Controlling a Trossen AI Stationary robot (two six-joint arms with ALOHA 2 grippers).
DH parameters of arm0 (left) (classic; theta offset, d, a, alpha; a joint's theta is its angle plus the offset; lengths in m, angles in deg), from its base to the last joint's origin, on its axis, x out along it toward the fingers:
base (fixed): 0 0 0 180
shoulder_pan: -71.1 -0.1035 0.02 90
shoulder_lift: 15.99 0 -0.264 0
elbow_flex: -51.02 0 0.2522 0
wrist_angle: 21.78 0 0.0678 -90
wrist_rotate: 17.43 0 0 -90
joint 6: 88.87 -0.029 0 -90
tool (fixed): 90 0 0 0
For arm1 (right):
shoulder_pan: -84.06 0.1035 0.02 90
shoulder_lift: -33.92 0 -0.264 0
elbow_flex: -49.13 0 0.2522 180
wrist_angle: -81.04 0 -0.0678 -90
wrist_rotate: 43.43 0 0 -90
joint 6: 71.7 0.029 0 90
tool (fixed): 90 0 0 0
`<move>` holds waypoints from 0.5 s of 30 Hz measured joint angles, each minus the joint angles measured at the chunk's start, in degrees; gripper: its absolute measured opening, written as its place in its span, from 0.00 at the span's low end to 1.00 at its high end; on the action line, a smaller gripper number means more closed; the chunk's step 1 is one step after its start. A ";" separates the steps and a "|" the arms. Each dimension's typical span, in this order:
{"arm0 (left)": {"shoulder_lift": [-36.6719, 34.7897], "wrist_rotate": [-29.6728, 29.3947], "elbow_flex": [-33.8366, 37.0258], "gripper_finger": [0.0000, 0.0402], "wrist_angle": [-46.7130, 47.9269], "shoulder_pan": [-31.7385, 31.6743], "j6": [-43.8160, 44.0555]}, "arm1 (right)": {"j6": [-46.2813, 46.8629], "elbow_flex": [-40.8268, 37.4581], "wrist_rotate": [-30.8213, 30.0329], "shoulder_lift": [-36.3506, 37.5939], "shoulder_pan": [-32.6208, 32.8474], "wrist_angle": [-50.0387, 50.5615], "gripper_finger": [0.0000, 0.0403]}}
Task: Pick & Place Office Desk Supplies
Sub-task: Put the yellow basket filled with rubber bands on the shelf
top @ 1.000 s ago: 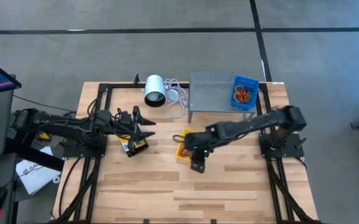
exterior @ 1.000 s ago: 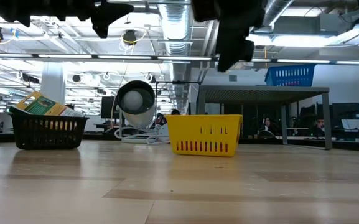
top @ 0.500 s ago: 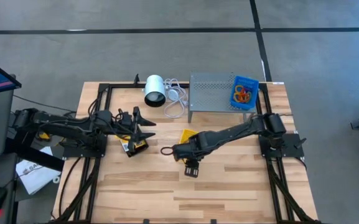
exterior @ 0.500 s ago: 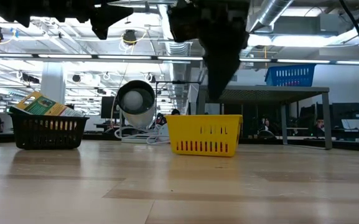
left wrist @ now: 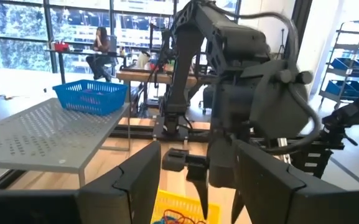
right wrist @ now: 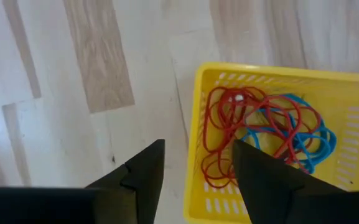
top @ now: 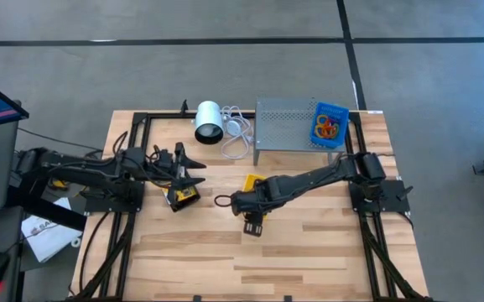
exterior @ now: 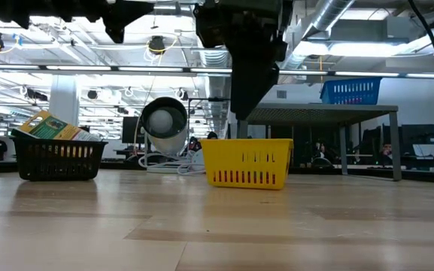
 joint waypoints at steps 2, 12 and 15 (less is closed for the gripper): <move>-1.95 0.02 0.00 0.48 2.21 0.01 0.17 | 0.14 0.00 -0.04 0.00 -0.03 -0.08 0.46; -5.29 0.03 0.00 0.48 6.70 0.13 1.29 | 1.98 -1.61 -1.53 0.00 -0.01 -3.76 0.44; -5.20 0.03 0.00 0.48 6.74 0.13 1.29 | 2.20 -3.75 -0.24 -0.02 0.02 -5.00 0.42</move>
